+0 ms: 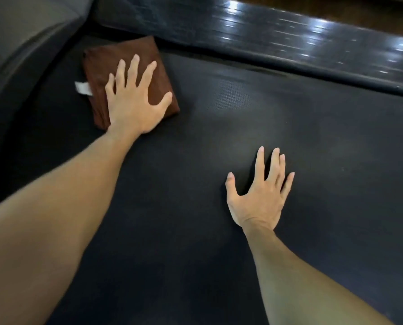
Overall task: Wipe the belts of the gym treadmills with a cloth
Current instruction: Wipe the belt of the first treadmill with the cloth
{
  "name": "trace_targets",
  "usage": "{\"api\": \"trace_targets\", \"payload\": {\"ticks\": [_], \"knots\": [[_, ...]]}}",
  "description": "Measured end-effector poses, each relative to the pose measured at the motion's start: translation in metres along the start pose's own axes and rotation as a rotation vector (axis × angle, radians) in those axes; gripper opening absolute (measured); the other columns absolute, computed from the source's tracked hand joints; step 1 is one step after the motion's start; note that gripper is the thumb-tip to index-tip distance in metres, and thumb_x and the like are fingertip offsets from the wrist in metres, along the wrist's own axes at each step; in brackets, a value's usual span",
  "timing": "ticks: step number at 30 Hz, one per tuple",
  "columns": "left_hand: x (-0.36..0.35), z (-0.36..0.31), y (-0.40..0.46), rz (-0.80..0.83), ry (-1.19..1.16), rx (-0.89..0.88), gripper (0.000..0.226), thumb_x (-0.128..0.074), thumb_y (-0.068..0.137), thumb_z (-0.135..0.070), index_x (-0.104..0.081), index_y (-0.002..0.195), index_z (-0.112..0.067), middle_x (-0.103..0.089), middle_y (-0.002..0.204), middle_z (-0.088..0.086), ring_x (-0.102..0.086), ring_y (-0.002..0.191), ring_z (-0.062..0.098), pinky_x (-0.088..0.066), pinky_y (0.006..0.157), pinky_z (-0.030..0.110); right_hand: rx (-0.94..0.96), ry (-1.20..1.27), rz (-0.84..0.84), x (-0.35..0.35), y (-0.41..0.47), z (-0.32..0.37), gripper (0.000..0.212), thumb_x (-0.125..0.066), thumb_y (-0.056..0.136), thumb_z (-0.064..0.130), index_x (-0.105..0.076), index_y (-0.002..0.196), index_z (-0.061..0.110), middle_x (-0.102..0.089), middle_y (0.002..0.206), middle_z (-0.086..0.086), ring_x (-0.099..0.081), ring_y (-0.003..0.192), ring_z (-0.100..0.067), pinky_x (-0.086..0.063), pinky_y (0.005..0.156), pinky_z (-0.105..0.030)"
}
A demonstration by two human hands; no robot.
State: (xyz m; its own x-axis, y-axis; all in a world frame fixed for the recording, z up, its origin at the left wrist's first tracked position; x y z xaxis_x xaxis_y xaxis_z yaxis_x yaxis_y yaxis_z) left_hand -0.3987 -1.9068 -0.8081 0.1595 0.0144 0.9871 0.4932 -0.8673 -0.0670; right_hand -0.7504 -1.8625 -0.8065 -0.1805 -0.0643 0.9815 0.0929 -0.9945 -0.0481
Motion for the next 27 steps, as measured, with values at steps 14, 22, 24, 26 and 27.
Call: {"api": "trace_targets", "payload": {"ticks": [14,22,24,26,27], "knots": [[-0.008,-0.069,0.010,0.050,0.057,-0.304,0.084,-0.032,0.086,-0.077,-0.016,0.161,-0.043,-0.004,0.173,-0.004,-0.005,0.158,0.024,-0.009,0.124,0.051,-0.001,-0.008,0.011,0.000,0.000,-0.001,0.091,-0.036,0.091,0.070,-0.014,0.167,0.025,-0.001,0.175,-0.004,0.005,0.161,-0.021,-0.003,0.130,-0.053],[-0.004,-0.041,-0.080,-0.012,0.039,-0.133,0.081,-0.031,0.091,-0.070,-0.015,0.163,-0.036,-0.002,0.173,0.001,-0.002,0.158,0.029,-0.010,0.125,0.053,0.007,-0.006,0.012,0.000,0.001,-0.001,0.092,-0.039,0.091,0.070,-0.014,0.167,0.024,-0.002,0.174,-0.007,0.003,0.161,-0.023,-0.004,0.129,-0.054],[-0.009,-0.048,-0.099,0.016,0.060,-0.159,0.081,-0.031,0.091,-0.071,-0.013,0.162,-0.038,0.000,0.173,0.000,0.000,0.159,0.028,-0.010,0.124,0.054,0.004,-0.012,0.013,0.000,0.001,-0.002,0.092,-0.039,0.091,0.070,-0.014,0.167,0.024,-0.002,0.174,-0.007,0.003,0.161,-0.023,-0.004,0.129,-0.054],[-0.010,-0.050,-0.089,0.046,0.063,-0.203,0.082,-0.033,0.089,-0.072,-0.014,0.162,-0.040,0.000,0.173,-0.002,-0.001,0.159,0.027,-0.012,0.123,0.055,0.007,-0.003,0.018,0.000,0.001,-0.002,0.092,-0.039,0.091,0.070,-0.014,0.167,0.024,-0.002,0.174,-0.007,0.003,0.161,-0.023,-0.004,0.129,-0.054],[-0.009,-0.050,-0.073,0.043,0.061,-0.229,0.082,-0.034,0.088,-0.073,-0.015,0.161,-0.041,-0.002,0.173,-0.003,-0.002,0.159,0.026,-0.012,0.123,0.055,0.006,0.005,0.017,0.000,0.001,-0.002,0.092,-0.040,0.091,0.069,-0.014,0.167,0.024,-0.002,0.174,-0.006,0.003,0.161,-0.023,-0.004,0.129,-0.054]]}}
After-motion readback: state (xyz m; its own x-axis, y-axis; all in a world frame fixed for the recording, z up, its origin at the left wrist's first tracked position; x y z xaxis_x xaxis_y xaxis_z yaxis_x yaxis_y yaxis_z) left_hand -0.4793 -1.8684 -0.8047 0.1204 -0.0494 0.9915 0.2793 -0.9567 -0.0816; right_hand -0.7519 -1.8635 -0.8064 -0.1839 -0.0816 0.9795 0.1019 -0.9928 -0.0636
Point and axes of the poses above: each hand's wrist, its own y-axis towards the middle knuckle, its own x-axis out of the back of the hand, z = x × y, the point moved 9 cm from there along y, towards the middle knuckle
